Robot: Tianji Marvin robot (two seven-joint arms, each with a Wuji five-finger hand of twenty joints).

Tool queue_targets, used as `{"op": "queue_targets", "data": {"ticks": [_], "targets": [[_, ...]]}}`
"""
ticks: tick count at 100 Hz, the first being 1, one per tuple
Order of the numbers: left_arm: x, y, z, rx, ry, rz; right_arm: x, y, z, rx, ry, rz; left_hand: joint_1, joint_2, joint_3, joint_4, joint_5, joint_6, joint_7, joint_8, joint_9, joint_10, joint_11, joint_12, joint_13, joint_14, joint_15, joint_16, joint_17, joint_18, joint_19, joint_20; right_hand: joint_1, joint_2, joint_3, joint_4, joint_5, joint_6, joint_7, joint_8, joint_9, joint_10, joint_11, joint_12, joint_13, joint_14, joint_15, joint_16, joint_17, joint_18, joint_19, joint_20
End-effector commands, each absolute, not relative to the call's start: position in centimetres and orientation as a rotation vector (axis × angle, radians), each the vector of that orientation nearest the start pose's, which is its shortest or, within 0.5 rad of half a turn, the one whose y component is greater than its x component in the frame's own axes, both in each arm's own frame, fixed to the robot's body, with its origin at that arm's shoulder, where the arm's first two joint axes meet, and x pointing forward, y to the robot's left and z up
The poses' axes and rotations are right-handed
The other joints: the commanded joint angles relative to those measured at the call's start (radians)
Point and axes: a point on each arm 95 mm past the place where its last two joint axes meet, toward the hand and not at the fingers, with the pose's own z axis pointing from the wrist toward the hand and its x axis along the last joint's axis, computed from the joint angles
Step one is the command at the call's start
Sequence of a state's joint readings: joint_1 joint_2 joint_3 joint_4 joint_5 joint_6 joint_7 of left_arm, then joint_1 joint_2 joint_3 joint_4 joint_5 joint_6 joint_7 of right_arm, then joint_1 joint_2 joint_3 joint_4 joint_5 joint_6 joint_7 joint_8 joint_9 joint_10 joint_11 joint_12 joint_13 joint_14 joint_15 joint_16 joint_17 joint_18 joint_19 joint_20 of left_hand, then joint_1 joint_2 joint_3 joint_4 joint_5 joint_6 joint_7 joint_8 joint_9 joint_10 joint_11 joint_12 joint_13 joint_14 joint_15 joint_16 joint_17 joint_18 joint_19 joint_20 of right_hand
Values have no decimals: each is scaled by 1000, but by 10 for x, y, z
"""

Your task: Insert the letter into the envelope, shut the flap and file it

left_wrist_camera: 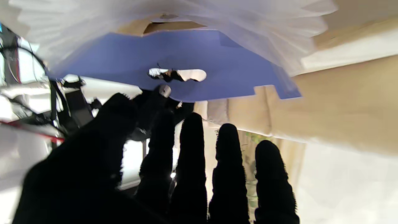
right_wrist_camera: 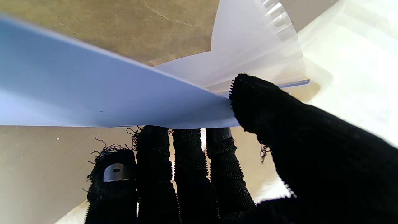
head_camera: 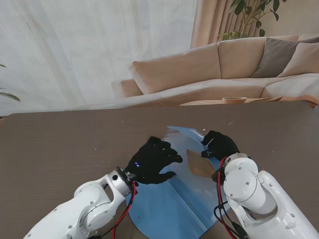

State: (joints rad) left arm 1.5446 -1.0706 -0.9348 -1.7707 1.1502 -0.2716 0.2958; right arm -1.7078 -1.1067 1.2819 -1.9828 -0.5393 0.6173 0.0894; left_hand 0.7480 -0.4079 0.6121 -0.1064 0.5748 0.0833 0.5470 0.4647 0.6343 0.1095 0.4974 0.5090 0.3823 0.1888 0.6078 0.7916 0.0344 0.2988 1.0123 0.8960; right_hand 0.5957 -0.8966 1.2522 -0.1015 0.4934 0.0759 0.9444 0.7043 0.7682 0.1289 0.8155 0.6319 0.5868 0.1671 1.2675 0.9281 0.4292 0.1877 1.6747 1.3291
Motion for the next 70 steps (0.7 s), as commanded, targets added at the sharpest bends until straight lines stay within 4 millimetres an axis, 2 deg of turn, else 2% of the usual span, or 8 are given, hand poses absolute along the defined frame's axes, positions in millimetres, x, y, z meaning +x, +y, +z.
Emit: {"op": "queue_targets", "data": {"ticks": [1, 22, 40, 58, 64, 70], "targets": [[324, -123, -280, -645, 1625, -2038, 361, 2, -275, 1943, 1023, 1381, -31, 54, 22, 26, -43, 19, -35, -19, -48, 26, -24, -14, -41, 14, -28, -24, -23, 16, -26, -13, 169, 93, 108, 72, 10, -8, 19, -12, 171, -181, 293, 104, 17, -6, 21, 9, 13, -6, 65, 28], [325, -86, -270, -816, 1545, -2076, 366, 14, -297, 1851, 1143, 1321, -24, 58, 1, 27, -65, 40, -71, -34, -91, 36, -45, -26, -78, 26, -60, -33, -54, 18, -74, -21, 150, 98, 87, 58, 0, -11, 14, -23, 167, -180, 265, 72, 16, -17, 16, 2, 15, -12, 62, 22], [330, -58, -267, -853, 1487, -2077, 369, 24, -321, 1775, 1226, 1258, -17, 59, -8, 29, -74, 46, -84, -39, -103, 39, -48, -28, -87, 28, -69, -33, -62, 18, -90, -16, 131, 103, 79, 52, -10, -13, 18, -34, 163, -182, 257, 55, 15, -25, 14, -3, 18, -17, 60, 15], [333, -39, -269, -879, 1447, -2076, 368, 33, -339, 1674, 1277, 1204, -13, 60, -12, 31, -78, 51, -92, -42, -109, 41, -49, -28, -94, 29, -76, -32, -69, 16, -103, -12, 104, 104, 71, 47, -29, -11, 19, -40, 146, -185, 245, 39, 5, -36, 6, -8, 18, -24, 59, 10], [333, -35, -270, -890, 1438, -2076, 367, 36, -343, 1637, 1292, 1186, -12, 61, -13, 31, -80, 50, -94, -42, -111, 42, -50, -29, -95, 30, -78, -31, -70, 16, -106, -10, 79, 109, 64, 44, -46, -8, 16, -42, 126, -176, 225, 21, -9, -42, -3, -10, 13, -29, 57, 6], [334, -32, -272, -897, 1430, -2073, 365, 38, -348, 1605, 1311, 1169, -12, 62, -15, 31, -80, 51, -95, -43, -110, 42, -50, -29, -94, 31, -78, -30, -72, 16, -110, -9, 40, 130, 29, 41, -77, 1, -12, -42, 85, -145, 165, -28, -36, -49, -23, -4, 2, -37, 55, 3]]}}
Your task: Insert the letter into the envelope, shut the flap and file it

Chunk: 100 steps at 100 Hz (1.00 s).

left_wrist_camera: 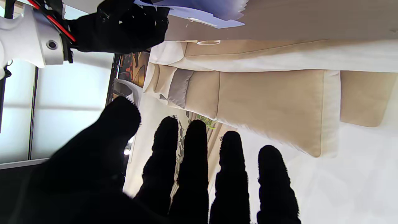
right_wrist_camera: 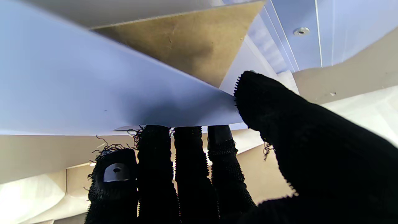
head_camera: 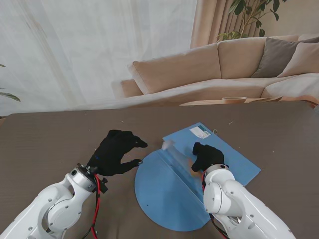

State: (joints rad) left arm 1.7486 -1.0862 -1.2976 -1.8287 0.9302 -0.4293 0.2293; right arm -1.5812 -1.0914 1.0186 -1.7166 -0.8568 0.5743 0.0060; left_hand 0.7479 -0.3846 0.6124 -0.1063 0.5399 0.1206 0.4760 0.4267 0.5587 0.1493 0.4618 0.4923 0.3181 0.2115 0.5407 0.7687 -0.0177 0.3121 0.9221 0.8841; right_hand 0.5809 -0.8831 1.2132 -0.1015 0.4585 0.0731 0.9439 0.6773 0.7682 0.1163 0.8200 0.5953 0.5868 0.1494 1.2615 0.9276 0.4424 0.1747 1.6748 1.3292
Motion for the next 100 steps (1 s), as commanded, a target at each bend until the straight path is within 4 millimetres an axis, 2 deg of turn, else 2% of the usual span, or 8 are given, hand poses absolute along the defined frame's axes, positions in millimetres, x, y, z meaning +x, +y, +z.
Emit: {"op": "queue_targets", "data": {"ticks": [1, 17, 37, 49, 62, 68, 84, 100], "targets": [[334, -31, -272, -899, 1428, -2073, 365, 39, -348, 1601, 1314, 1165, -12, 39, -16, 31, -46, 14, -25, -5, -35, 2, -14, -12, -30, 9, -11, -7, -20, 3, -20, 3, 51, 117, 64, 41, -48, 5, -17, -15, 77, -128, 150, 1, -41, -30, -21, -3, -14, -25, 54, 3], [335, -25, -276, -920, 1417, -2069, 359, 44, -354, 1560, 1371, 1128, -8, 38, -18, 32, -50, 15, -29, -7, -39, 3, -14, -11, -33, 9, -13, -5, -24, 2, -28, 7, -104, 312, -105, 175, -158, 21, -116, -35, -109, -52, 17, -145, -167, -21, -99, -30, -76, -40, 25, 21], [337, -19, -278, -932, 1406, -2064, 352, 47, -351, 1536, 1423, 1100, -9, 40, -23, 32, -53, 15, -34, -10, -43, 4, -15, -10, -37, 9, -17, -4, -27, 1, -35, 11, -219, 276, -335, 41, -261, 45, -240, -81, -305, 35, -121, -235, -278, -19, -164, -71, -151, -47, -9, 31], [338, -17, -279, -946, 1399, -2058, 348, 47, -346, 1524, 1419, 1103, -10, 41, -28, 32, -58, 14, -41, -13, -49, 6, -19, -11, -41, 10, -21, -4, -28, 0, -40, 13, -251, 318, -489, 32, -268, 50, -318, -117, -361, 61, -175, -262, -303, -16, -201, -89, -184, -43, -27, 27], [340, -14, -282, -985, 1391, -2043, 345, 46, -338, 1512, 1377, 1144, -10, 49, -40, 31, -61, 19, -61, -25, -62, 8, -27, -15, -53, 11, -33, -8, -37, -1, -70, 6, -271, 338, -504, 47, -245, 32, -361, -145, -368, 62, -189, -269, -302, -6, -258, -125, -220, -25, -58, -3], [341, -13, -284, -1011, 1385, -2038, 343, 46, -331, 1504, 1355, 1170, -7, 55, -52, 32, -63, 17, -73, -33, -73, 11, -35, -19, -63, 11, -48, -15, -42, -1, -96, 0, -273, 339, -466, 51, -224, 12, -376, -161, -369, 58, -217, -280, -298, 8, -376, -213, -285, 15, -120, -97], [340, -10, -291, -1082, 1361, -2036, 336, 46, -314, 1510, 1287, 1319, -2, 80, -88, 37, -100, 4, -122, -68, -139, 9, -100, -77, -111, 5, -169, -101, -52, -12, -295, -73, -227, 421, -427, 67, -193, -72, -408, -201, -392, -37, -261, -295, -234, -16, -766, -481, -407, 140, -586, -489], [335, -4, -303, -1199, 1301, -2053, 329, 52, -304, 1526, 1189, 1503, 1, 120, -143, 41, -156, -18, -166, -109, -223, -3, -160, -139, -172, -10, -295, -178, -58, -32, -525, -124, -172, 460, -389, 93, -140, -162, -463, -285, -395, -59, -324, -321, -250, -40, -900, -563, -455, 130, -782, -660]]}}
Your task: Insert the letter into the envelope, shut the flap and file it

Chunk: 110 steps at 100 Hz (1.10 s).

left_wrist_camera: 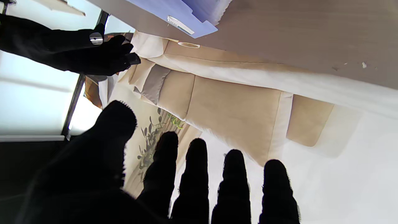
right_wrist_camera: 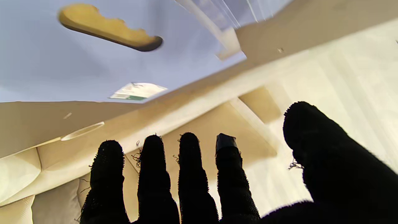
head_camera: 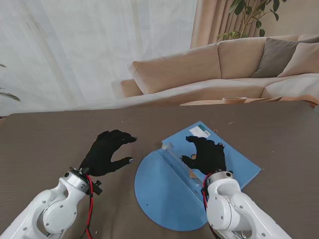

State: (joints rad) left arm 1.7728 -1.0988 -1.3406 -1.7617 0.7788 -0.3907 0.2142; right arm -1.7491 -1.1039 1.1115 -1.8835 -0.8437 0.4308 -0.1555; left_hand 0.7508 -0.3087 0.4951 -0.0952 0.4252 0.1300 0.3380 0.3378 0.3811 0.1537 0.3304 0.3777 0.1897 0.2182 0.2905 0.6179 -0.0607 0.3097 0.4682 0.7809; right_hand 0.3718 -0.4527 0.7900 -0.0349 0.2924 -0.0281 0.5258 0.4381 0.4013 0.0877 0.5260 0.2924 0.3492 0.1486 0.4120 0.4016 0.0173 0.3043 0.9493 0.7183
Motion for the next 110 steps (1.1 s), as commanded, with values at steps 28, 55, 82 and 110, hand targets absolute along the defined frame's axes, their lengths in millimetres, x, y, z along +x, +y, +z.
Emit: {"op": "queue_targets", "data": {"ticks": [28, 55, 82, 110], "targets": [[311, 20, -329, -1479, 1163, -2149, 328, 77, -307, 1570, 1184, 1757, 8, 73, -109, 34, -83, -60, -62, -57, -133, -29, -80, -61, -95, -44, -184, -54, -59, -75, -255, 29, 26, 34, 26, 23, -25, -105, -78, -165, -88, -82, -106, -47, -80, -92, -153, -128, -83, -78, -211, -211], [291, 36, -340, -1598, 1113, -2231, 337, 98, -323, 1631, 1218, 1933, 8, 60, -128, 32, -96, -77, -70, -73, -158, -40, -100, -75, -124, -56, -207, -59, -39, -82, -327, -69, 8, 103, -114, 24, -103, -211, -160, -229, -158, -180, -174, -78, -163, -135, -209, -166, -136, -128, -284, -275], [289, 40, -339, -1624, 1045, -2261, 332, 112, -344, 1700, 1217, 2040, 11, 106, -179, 36, -145, -97, -69, -89, -197, -64, -131, -95, -164, -89, -228, -113, -19, -109, -388, -249, 14, 121, -151, 28, -124, -208, -151, -215, -175, -183, -171, -78, -183, -138, -219, -167, -141, -126, -311, -278], [292, 35, -342, -1664, 1021, -2252, 340, 117, -357, 1755, 1189, 2104, 17, 108, -178, 38, -137, -94, -61, -88, -198, -62, -128, -90, -165, -91, -226, -122, -17, -114, -390, -273, 30, 118, -152, 32, -117, -216, -141, -201, -180, -189, -165, -75, -188, -143, -224, -165, -143, -129, -325, -267]]}}
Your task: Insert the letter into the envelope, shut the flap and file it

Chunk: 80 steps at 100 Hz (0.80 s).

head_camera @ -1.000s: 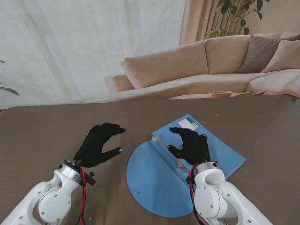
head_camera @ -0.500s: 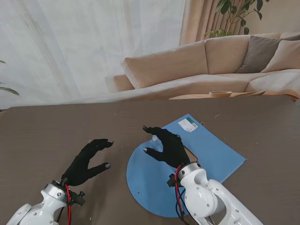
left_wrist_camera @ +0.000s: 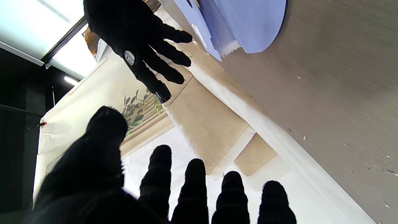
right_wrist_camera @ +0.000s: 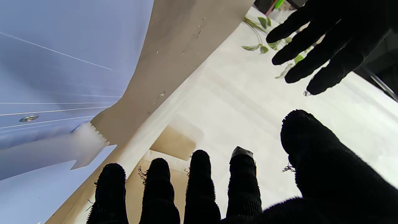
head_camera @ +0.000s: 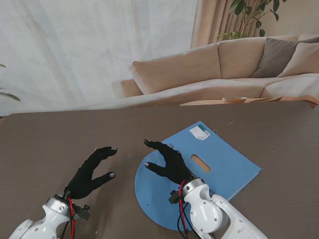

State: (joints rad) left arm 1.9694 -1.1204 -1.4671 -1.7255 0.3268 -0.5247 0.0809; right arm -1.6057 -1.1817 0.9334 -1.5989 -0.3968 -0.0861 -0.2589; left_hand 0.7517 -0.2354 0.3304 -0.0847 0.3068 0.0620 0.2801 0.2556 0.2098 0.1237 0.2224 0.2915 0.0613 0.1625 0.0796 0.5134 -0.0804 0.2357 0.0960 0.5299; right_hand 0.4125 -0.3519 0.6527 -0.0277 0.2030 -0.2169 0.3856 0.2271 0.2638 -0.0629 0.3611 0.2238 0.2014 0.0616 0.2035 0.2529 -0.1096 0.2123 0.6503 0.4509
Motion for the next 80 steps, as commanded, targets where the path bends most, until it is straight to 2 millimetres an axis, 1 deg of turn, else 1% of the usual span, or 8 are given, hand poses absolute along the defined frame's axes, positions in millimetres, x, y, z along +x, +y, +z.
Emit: {"op": "queue_targets", "data": {"ticks": [1, 28, 40, 42, 48, 50, 53, 80], "targets": [[292, 35, -342, -1665, 1020, -2252, 340, 117, -357, -1937, -1312, -2321, 16, 35, -13, 27, -19, -26, -3, -6, -26, -33, -20, -4, -36, -36, -15, -18, 3, -40, -18, -23, -11, 18, -14, 25, -28, -27, 0, 10, -43, -40, 0, -7, -41, -56, -16, -17, -16, -37, -27, 0], [297, 32, -343, -1693, 1023, -2236, 337, 118, -357, -1920, -1315, -2305, 16, 39, -12, 27, -25, -28, -2, -8, -29, -36, -25, -4, -36, -39, -18, -28, 3, -43, -18, -40, -17, 22, -12, 24, -41, -27, -2, 13, -62, -44, -1, -8, -54, -60, -20, -17, -19, -38, -39, 8], [298, 31, -341, -1701, 1001, -2244, 332, 116, -356, -1907, -1334, -2297, 0, 79, -25, 23, -36, -32, -4, -13, -32, -41, -38, -9, -33, -51, -26, -52, 6, -56, -25, -63, -20, 33, -26, 22, -55, -26, -14, 11, -72, -47, -18, -17, -68, -65, -30, -19, -22, -39, -61, 11], [298, 31, -341, -1703, 992, -2249, 331, 116, -356, -1906, -1339, -2292, 5, 93, -42, 20, -37, -33, -1, -16, -31, -41, -44, -11, -31, -54, -29, -68, 10, -61, -31, -82, -20, 34, -29, 22, -58, -26, -17, 11, -74, -48, -23, -20, -72, -65, -32, -20, -23, -39, -66, 11], [298, 30, -341, -1710, 966, -2262, 329, 114, -354, -1908, -1344, -2277, -3, 120, -56, 19, -44, -37, -1, -19, -36, -41, -49, -12, -32, -62, -31, -79, 10, -71, -35, -94, -16, 40, -42, 23, -63, -26, -25, 11, -73, -51, -46, -32, -80, -66, -38, -20, -24, -41, -84, 16], [298, 30, -340, -1715, 960, -2265, 329, 114, -354, -1910, -1338, -2276, 3, 130, -75, 18, -47, -38, 3, -22, -35, -41, -55, -14, -28, -64, -36, -99, 16, -75, -45, -118, -13, 39, -44, 23, -62, -27, -25, 12, -73, -52, -48, -33, -81, -67, -39, -20, -25, -42, -87, 18], [298, 30, -340, -1721, 953, -2269, 330, 115, -354, -1913, -1326, -2278, 2, 140, -83, 18, -49, -39, 5, -24, -36, -40, -57, -15, -29, -67, -37, -106, 17, -79, -48, -127, -12, 39, -47, 23, -61, -27, -25, 12, -73, -52, -50, -33, -82, -69, -41, -21, -26, -43, -90, 19], [294, 30, -340, -1725, 960, -2278, 332, 120, -352, -1889, -1333, -2294, 11, 148, -101, 21, -54, -41, 12, -26, -38, -38, -58, -10, -30, -70, -40, -128, 18, -81, -52, -150, -9, 47, -62, 26, -66, -27, -30, 17, -72, -52, -61, -38, -81, -67, -44, -19, -23, -41, -97, 39]]}}
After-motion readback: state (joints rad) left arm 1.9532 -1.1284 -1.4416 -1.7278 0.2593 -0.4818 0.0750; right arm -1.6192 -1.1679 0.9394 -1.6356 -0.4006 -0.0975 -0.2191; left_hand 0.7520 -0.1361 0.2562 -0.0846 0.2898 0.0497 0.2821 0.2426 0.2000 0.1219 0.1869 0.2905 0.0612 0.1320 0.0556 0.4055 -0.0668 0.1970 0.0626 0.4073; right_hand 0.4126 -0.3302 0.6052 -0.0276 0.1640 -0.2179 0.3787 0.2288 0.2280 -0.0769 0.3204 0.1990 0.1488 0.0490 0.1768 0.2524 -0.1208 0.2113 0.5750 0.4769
